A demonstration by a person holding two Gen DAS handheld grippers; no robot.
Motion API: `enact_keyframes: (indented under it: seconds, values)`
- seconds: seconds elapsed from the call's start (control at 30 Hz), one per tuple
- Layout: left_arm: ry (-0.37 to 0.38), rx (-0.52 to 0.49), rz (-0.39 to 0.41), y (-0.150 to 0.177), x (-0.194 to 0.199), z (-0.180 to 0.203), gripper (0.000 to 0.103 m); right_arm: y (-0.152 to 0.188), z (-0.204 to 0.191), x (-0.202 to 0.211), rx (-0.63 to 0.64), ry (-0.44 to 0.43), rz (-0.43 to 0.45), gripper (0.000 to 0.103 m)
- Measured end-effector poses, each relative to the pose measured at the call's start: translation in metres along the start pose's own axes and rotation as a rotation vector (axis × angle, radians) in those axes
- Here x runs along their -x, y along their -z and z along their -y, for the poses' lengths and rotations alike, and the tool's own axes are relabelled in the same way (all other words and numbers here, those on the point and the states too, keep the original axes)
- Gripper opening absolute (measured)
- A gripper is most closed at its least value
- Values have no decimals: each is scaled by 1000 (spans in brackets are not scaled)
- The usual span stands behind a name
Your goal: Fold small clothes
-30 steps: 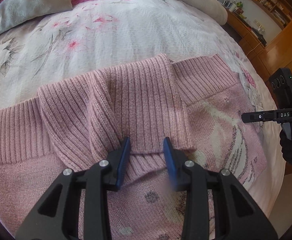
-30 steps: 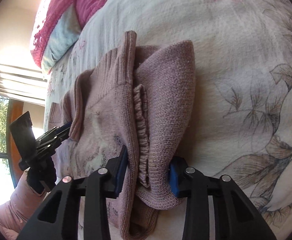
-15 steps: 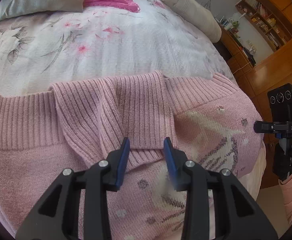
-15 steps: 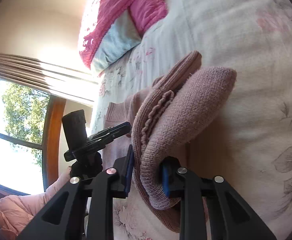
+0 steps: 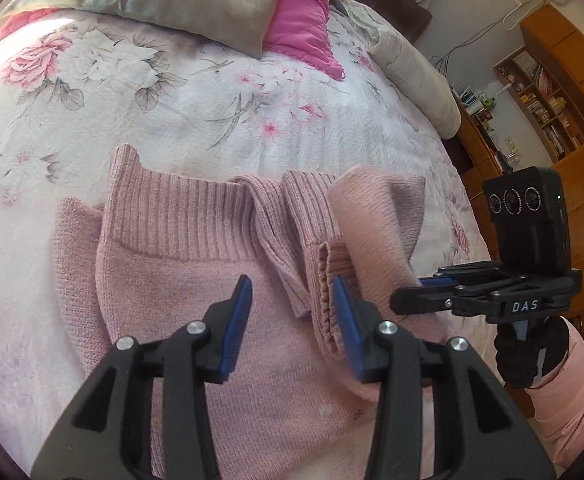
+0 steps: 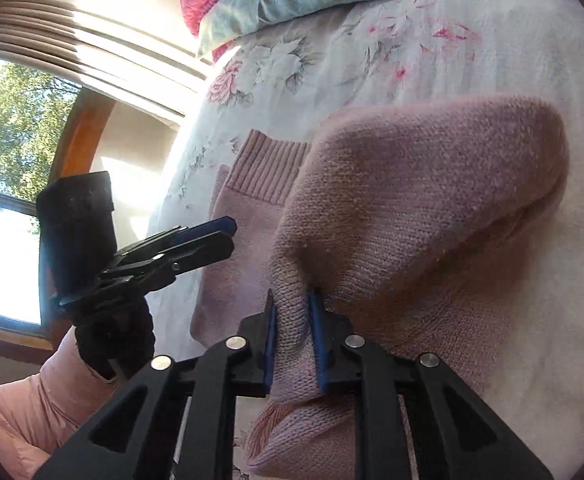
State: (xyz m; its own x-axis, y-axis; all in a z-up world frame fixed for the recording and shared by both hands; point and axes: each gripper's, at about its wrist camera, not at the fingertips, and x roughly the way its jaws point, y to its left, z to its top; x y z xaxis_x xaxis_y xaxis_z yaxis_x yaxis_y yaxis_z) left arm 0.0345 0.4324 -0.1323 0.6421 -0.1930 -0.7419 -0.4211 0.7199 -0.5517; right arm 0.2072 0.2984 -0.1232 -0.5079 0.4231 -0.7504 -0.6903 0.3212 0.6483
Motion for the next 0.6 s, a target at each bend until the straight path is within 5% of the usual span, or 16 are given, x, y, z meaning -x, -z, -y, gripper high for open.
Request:
enact_keyframes:
  seconds: [0.17, 0.3, 0.4, 0.6]
  values:
    - [37, 35, -4, 3, 1, -11, 41, 5, 11, -28, -36, -23, -19, 32]
    - [77, 56, -21, 3, -4, -9, 41, 6, 7, -22, -27, -57, -10, 47]
    - [131, 77, -48, 5, -11, -1, 41, 11, -2, 5, -5, -46, 35, 62]
    - [214, 134, -151, 20, -44, 14, 42, 38, 16, 76, -28, 25, 162, 64]
